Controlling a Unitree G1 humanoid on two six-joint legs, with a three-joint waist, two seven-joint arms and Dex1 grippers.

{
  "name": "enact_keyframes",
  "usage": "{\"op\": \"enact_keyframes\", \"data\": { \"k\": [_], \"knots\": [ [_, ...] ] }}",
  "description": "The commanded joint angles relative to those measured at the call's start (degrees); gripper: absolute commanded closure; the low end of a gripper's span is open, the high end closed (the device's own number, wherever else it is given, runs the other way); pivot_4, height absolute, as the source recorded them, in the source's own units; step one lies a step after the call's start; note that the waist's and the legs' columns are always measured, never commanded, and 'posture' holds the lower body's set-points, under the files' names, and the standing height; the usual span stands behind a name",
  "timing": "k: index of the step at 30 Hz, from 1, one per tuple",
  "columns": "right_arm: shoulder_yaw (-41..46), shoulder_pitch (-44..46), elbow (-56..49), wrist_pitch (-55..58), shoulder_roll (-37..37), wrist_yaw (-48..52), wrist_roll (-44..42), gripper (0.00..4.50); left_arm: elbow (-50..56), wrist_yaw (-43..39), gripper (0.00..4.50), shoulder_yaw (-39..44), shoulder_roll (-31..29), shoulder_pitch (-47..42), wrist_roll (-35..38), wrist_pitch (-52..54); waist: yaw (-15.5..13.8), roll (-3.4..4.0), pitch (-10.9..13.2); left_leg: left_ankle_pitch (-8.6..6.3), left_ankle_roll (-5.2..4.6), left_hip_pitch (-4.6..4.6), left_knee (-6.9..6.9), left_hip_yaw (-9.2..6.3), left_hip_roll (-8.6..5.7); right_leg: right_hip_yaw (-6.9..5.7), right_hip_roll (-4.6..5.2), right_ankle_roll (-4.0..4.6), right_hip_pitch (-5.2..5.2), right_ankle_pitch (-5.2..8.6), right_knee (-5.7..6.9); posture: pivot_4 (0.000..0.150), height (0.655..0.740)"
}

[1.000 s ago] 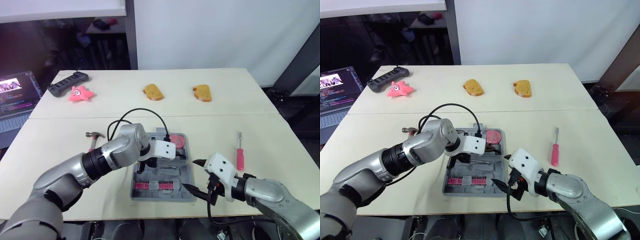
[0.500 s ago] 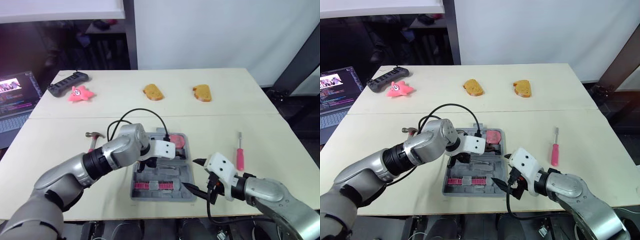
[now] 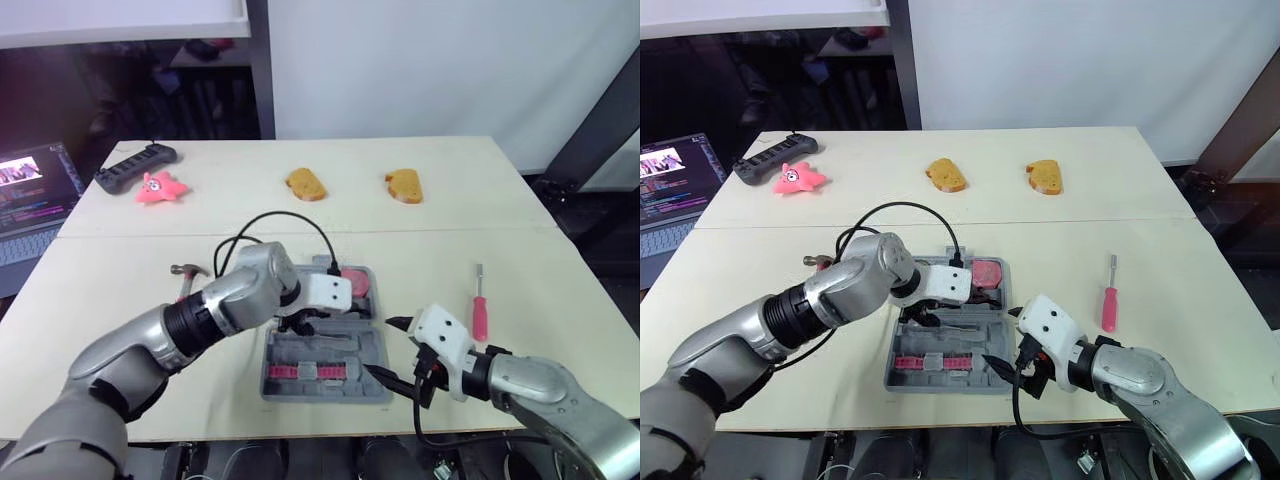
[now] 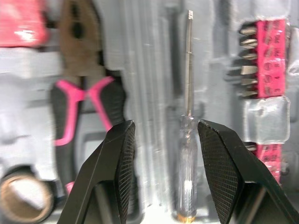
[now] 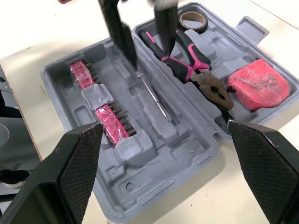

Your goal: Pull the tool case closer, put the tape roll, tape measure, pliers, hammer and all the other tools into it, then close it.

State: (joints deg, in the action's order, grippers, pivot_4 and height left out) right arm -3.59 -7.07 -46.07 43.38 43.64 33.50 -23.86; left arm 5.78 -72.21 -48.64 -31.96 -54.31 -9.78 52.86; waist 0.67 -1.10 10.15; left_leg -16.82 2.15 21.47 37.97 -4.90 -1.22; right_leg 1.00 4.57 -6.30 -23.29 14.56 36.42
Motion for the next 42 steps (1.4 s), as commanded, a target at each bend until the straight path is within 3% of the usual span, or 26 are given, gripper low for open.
{"op": "enact_keyframes", "data": {
  "k": [1,5,9,15,18,21,42],
  "knots": [
    [1.2,-0.2,-2.9,-0.6,-0.5,-0.4,-0.5,0.0,1.3,-2.0,2.29,4.3,-1.1,-0.8,3.2,0.1,0.0,0.0,0.0,0.0,0.0,0.0,0.0,0.0,0.0,0.0,0.0,0.0,0.0,0.0,0.0,0.15,0.74],
    [1.2,-0.4,-3.1,-0.5,-0.6,-0.8,-0.4,0.0,0.6,-4.8,2.29,9.5,-1.7,0.8,8.9,-2.1,0.0,0.0,0.0,0.0,0.0,0.01,0.0,0.0,0.0,0.0,0.0,0.0,0.0,0.0,0.01,0.15,0.74],
    [1.4,-0.9,-3.6,-0.3,-0.5,-1.0,-0.6,0.0,-3.6,-7.8,2.29,13.1,-4.9,4.0,12.0,-13.2,0.1,0.01,0.0,0.0,0.0,-0.02,0.0,0.0,0.0,0.0,0.0,0.0,-0.01,0.0,0.02,0.15,0.74],
    [1.7,-0.9,-3.7,0.0,-0.6,-1.3,-0.8,0.0,-6.9,-6.6,2.29,14.0,-4.8,7.8,11.5,-19.7,-0.2,0.0,0.0,0.0,0.0,0.02,0.04,0.01,-0.02,0.0,0.05,0.0,0.0,0.0,0.02,0.15,0.74],
    [1.9,-1.3,-3.9,0.1,-0.5,-1.3,-0.9,0.0,-6.9,-5.5,3.07,15.2,-3.4,9.5,12.4,-20.5,-0.2,0.0,0.0,0.0,0.0,0.03,0.05,0.01,-0.03,0.0,0.06,0.0,0.0,0.0,0.01,0.15,0.74],
    [2.3,-1.7,-4.2,0.1,-0.3,-1.2,-1.0,0.0,-6.9,-4.3,4.47,16.1,-2.5,11.0,12.5,-20.8,-0.1,0.01,0.0,-0.01,-0.01,0.02,0.05,0.0,-0.02,0.0,0.05,0.0,0.0,0.0,0.02,0.15,0.74],
    [3.6,-3.1,-5.3,1.1,0.0,-1.5,-1.9,0.0,-7.1,4.4,4.47,15.0,0.1,17.4,7.7,-21.4,0.0,0.01,0.0,-0.04,-0.07,-0.01,0.05,0.01,-0.01,0.0,0.03,0.0,0.01,0.0,0.03,0.15,0.74]
  ]
}}
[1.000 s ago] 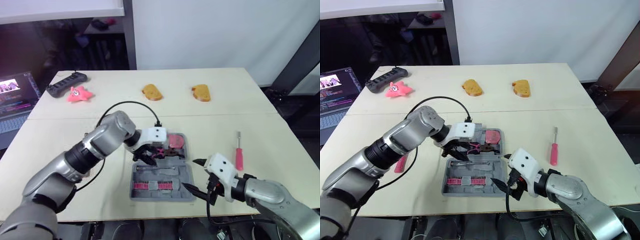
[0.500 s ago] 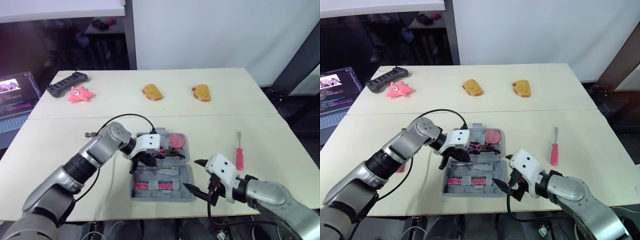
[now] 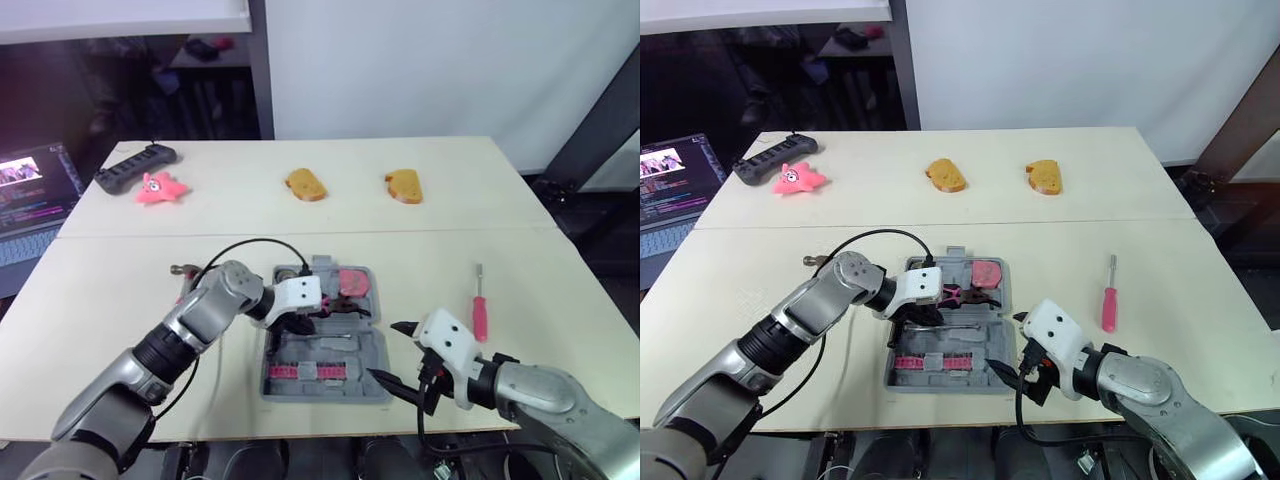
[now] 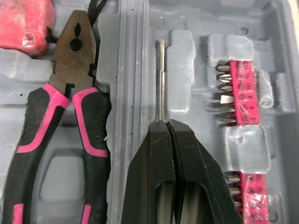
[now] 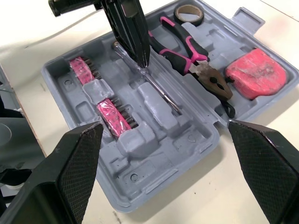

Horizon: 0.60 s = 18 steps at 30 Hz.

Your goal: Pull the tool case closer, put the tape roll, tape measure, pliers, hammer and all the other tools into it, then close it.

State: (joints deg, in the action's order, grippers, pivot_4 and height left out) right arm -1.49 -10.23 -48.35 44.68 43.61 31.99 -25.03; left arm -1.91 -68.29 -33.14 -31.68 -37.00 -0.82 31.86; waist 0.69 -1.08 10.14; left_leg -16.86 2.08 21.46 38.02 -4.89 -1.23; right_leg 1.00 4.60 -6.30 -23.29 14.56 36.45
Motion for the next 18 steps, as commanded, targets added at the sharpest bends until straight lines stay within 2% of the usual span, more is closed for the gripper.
{"op": "enact_keyframes", "data": {
  "k": [1,10,18],
  "knots": [
    [1.6,0.0,-3.0,-0.2,0.1,0.0,-0.7,0.0,0.3,0.6,4.47,-0.9,-0.3,0.2,-2.1,-0.7,0.0,0.0,0.0,0.0,-0.01,-0.01,0.0,0.0,0.0,0.0,0.0,0.0,0.0,0.0,0.0,0.15,0.74],
    [2.0,0.3,-2.8,0.0,0.5,0.3,-0.9,0.0,-1.5,3.2,4.47,-4.7,-0.4,1.6,-8.5,-2.5,-0.2,0.09,-0.1,-0.01,-0.01,-0.08,0.0,0.01,0.0,0.0,0.01,0.0,0.1,0.0,-0.01,0.15,0.74],
    [2.3,0.1,-2.8,0.2,0.5,0.3,-0.8,0.0,-1.9,3.4,4.47,-5.0,0.0,2.3,-10.5,-3.8,-0.2,0.33,-0.3,-0.01,-0.01,-0.15,0.01,0.0,-0.01,0.0,0.02,0.0,0.22,0.0,-0.05,0.15,0.74]
  ]
}}
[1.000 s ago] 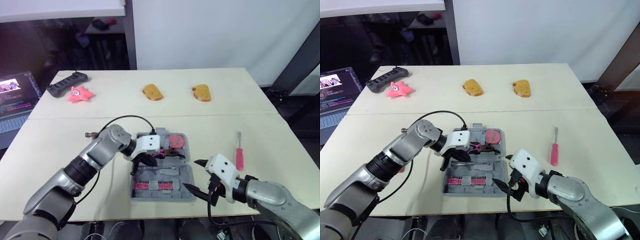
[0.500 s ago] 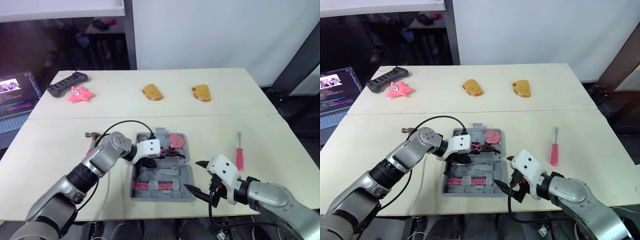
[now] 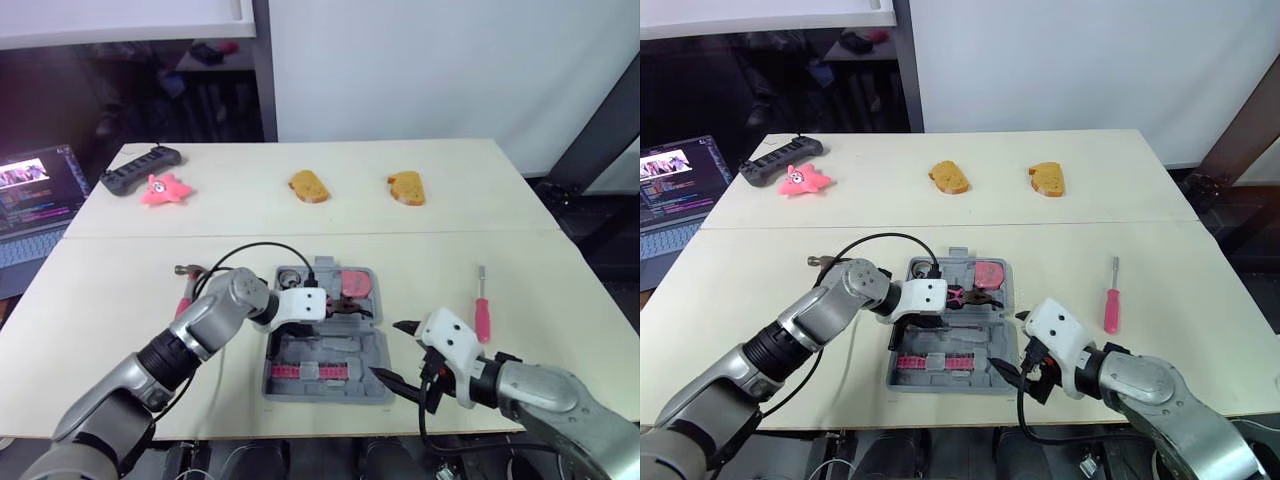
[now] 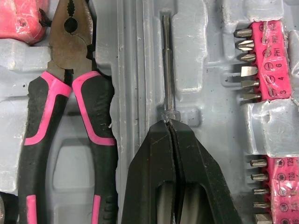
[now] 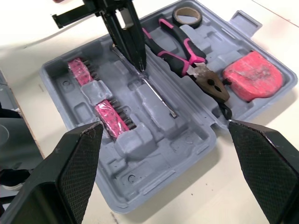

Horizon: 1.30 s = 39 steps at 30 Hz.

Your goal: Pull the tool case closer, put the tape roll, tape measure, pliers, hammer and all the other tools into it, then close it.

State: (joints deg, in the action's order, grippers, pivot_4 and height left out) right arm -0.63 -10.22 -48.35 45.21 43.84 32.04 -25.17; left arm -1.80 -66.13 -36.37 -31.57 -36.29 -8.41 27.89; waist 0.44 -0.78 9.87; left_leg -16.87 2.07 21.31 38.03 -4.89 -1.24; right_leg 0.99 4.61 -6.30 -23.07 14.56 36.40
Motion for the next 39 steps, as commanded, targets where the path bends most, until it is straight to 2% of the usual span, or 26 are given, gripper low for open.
{"op": "enact_keyframes", "data": {
  "k": [1,4,8,12,14,18,23,27,32,35,39],
  "knots": [
    [1.5,0.1,-2.8,-0.3,0.3,0.3,-0.7,0.0,-2.3,1.5,4.47,-1.0,0.2,1.4,-2.5,0.1,0.0,0.06,0.0,0.0,0.0,0.0,0.0,0.0,0.0,0.0,0.0,0.0,0.0,0.0,0.0,0.15,0.74],
    [1.9,0.2,-2.7,-0.3,0.2,0.3,-0.9,0.0,-2.5,1.3,4.47,1.6,0.7,0.5,-0.5,-0.6,-0.1,0.08,-0.1,0.0,0.0,0.0,0.0,0.0,0.0,0.0,0.0,0.0,0.01,0.0,0.0,0.15,0.74],
    [4.1,-0.1,-2.4,-0.5,0.2,0.7,-1.7,0.0,-0.6,-2.2,4.47,9.6,0.8,-1.6,7.9,-0.2,0.1,0.03,0.0,0.0,0.0,0.06,0.04,-0.01,-0.01,-0.01,0.01,0.0,-0.03,0.0,-0.01,0.15,0.74],
    [13.7,-4.9,-1.5,-1.4,-1.1,1.4,-4.0,0.0,-0.3,-7.4,4.47,28.0,-2.8,-2.5,24.4,4.0,0.2,0.02,0.0,-0.02,-0.03,0.14,0.03,-0.03,0.02,-0.04,-0.01,0.0,-0.15,0.0,0.01,0.15,0.74],
    [20.0,-9.8,-1.0,-2.7,-1.3,2.7,-3.8,0.0,-1.5,-7.7,4.47,35.1,-7.4,1.1,27.1,2.5,0.4,0.03,0.0,-0.07,-0.12,0.13,0.02,-0.03,0.04,-0.04,-0.02,0.0,-0.17,0.0,0.01,0.15,0.74],
    [28.4,-17.8,0.4,-5.9,-2.3,5.2,-2.9,0.0,-2.3,-9.4,4.47,41.8,-16.3,10.0,27.9,-0.1,0.7,0.24,-0.1,-0.29,-0.52,-0.07,-0.06,0.1,0.07,0.16,-0.05,0.01,-0.16,0.02,0.01,0.15,0.74],
    [38.3,-22.9,5.9,-10.3,-2.7,9.1,-2.2,0.0,-13.1,-8.4,4.47,49.2,-25.3,21.0,24.1,-11.8,0.0,0.04,0.0,-0.29,-0.5,0.01,0.0,0.15,0.07,0.15,-0.01,0.04,-0.07,0.03,-0.14,0.15,0.74],
    [41.8,-24.7,11.5,-14.0,-1.8,12.9,-1.2,0.0,-22.5,-7.4,2.62,53.0,-28.7,26.8,22.7,-20.8,0.0,0.04,0.0,-0.3,-0.48,0.04,-0.01,0.15,0.07,0.12,0.04,0.19,-0.06,0.11,-0.22,0.15,0.74],
    [40.4,-24.0,15.1,-17.3,-1.4,13.9,1.4,0.0,-34.2,-6.9,0.03,56.2,-30.7,28.1,22.4,-29.8,0.2,0.04,0.0,-0.3,-0.48,0.02,-0.02,0.18,0.1,0.11,0.04,0.2,-0.07,0.11,-0.21,0.15,0.74],
    [40.4,-23.6,17.3,-19.1,-1.2,14.9,2.5,0.0,-37.6,-7.0,0.03,56.7,-31.3,28.0,22.8,-32.8,0.2,0.04,0.0,-0.31,-0.48,0.02,-0.03,0.2,0.11,0.11,0.04,0.18,-0.1,0.1,-0.21,0.15,0.74],
    [40.4,-22.8,19.4,-20.3,-0.8,16.5,2.5,0.0,-36.2,-6.9,0.03,57.0,-30.2,29.6,23.7,-32.9,0.2,0.05,0.0,-0.31,-0.48,0.03,-0.03,0.21,0.11,0.11,0.07,0.17,-0.09,0.1,-0.21,0.15,0.74]
  ]
}}
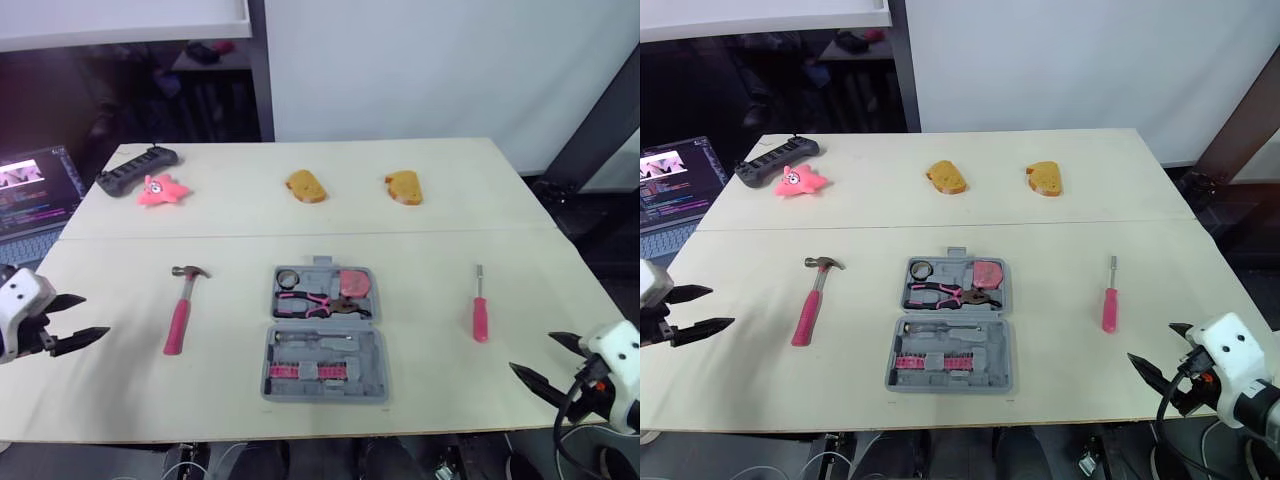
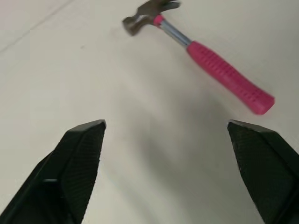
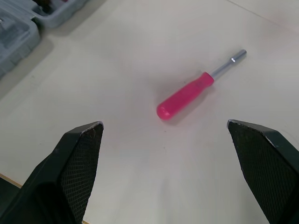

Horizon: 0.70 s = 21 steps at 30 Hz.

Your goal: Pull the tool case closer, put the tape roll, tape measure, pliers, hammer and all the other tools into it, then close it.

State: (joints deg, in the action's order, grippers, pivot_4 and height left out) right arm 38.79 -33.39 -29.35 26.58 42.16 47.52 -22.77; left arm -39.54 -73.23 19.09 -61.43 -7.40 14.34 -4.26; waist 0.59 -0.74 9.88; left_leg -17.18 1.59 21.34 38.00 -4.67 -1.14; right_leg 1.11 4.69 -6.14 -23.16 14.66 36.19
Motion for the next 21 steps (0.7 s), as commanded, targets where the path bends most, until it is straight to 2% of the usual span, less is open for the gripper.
{"op": "enact_keyframes", "data": {
  "k": [1,8,15,19,21],
  "knots": [
    [0.7,0.6,0.7,-1.8,0.8,1.1,0.2,0.0,2.1,0.4,0.03,1.4,0.0,1.2,1.0,-0.7,0.1,0.0,0.0,0.0,0.0,0.0,0.0,0.0,0.0,0.0,0.0,-0.01,0.0,0.0,0.0,0.15,0.74],
    [-0.2,1.6,-0.5,-0.7,1.0,1.2,0.0,0.0,6.0,0.8,0.03,0.8,1.5,2.1,1.7,1.2,0.1,0.01,0.0,0.0,0.0,0.0,0.0,0.0,0.01,0.0,-0.01,-0.13,0.0,-0.07,0.01,0.15,0.74],
    [-4.4,6.3,-5.2,2.5,0.3,-2.0,-0.9,0.0,20.0,3.2,0.03,1.5,5.5,6.0,5.8,10.9,0.2,0.03,0.0,0.0,0.0,-0.01,0.0,-0.03,0.04,0.03,0.0,-0.13,-0.01,-0.08,0.02,0.15,0.74],
    [-16.2,20.1,-11.7,6.2,-0.8,-5.8,-5.4,0.0,36.6,28.9,0.03,4.8,17.8,4.8,9.4,32.5,0.3,0.18,0.0,0.0,0.0,-0.05,0.02,-0.13,0.21,0.1,0.05,-0.15,-0.01,-0.1,0.05,0.15,0.74],
    [-20.3,24.1,-12.7,6.9,-0.5,-5.3,-6.2,0.0,40.4,36.7,0.03,5.9,20.9,3.3,10.1,42.0,0.1,0.01,0.0,0.01,0.01,-0.04,0.07,-0.14,0.12,0.11,-0.01,-0.19,-0.02,-0.12,0.08,0.15,0.74]
  ]
}}
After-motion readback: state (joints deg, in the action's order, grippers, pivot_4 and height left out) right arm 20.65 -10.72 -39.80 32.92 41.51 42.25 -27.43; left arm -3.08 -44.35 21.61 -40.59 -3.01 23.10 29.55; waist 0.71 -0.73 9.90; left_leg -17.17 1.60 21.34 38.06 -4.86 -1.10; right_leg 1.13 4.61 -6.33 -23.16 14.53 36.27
